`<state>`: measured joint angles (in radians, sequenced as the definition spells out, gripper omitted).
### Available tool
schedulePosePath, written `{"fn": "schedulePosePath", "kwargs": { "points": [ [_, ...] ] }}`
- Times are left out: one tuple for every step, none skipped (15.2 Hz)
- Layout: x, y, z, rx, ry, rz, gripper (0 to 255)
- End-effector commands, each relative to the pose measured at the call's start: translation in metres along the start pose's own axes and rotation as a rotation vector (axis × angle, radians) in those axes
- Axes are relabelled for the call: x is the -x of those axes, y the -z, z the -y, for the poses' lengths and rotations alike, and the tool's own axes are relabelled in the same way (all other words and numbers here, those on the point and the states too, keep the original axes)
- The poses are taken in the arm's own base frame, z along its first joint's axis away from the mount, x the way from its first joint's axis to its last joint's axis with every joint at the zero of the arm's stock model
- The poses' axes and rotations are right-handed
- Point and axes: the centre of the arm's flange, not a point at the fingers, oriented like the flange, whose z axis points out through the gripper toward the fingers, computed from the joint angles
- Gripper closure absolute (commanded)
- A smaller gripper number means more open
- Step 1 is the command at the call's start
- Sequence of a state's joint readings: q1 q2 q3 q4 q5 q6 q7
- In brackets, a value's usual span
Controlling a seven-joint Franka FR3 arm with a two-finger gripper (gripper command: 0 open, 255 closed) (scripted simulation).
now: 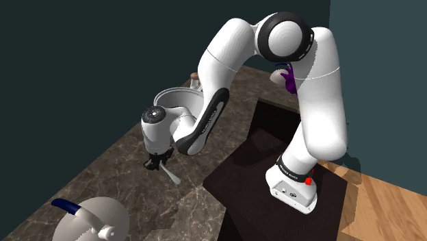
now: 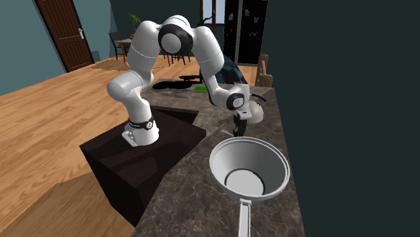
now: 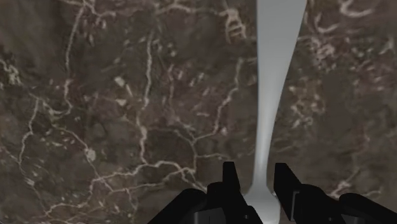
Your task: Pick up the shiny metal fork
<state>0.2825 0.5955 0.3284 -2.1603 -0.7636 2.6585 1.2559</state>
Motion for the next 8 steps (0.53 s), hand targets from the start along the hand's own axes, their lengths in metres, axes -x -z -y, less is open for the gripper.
{"fn": "schedulePosePath", "kwargs": {
  "points": [
    [0.000,0.000,0.000,0.000,0.001,0.001,255],
    [0.000,0.000,0.000,0.000,0.001,0.001,255],
    [0.000,0.000,0.000,0.000,0.001,0.001,255],
    [0.000,0.000,0.000,0.000,0.001,0.001,255],
    [0.000,0.000,-0.001,0.000,0.001,0.001,255],
    [-0.001,0.005,-0.001,0.000,0.001,0.001,255],
    [-0.001,0.010,-0.002,0.000,0.001,0.001,255],
    [-0.002,0.016,-0.002,0.000,0.001,0.001,255]
  ]
}}
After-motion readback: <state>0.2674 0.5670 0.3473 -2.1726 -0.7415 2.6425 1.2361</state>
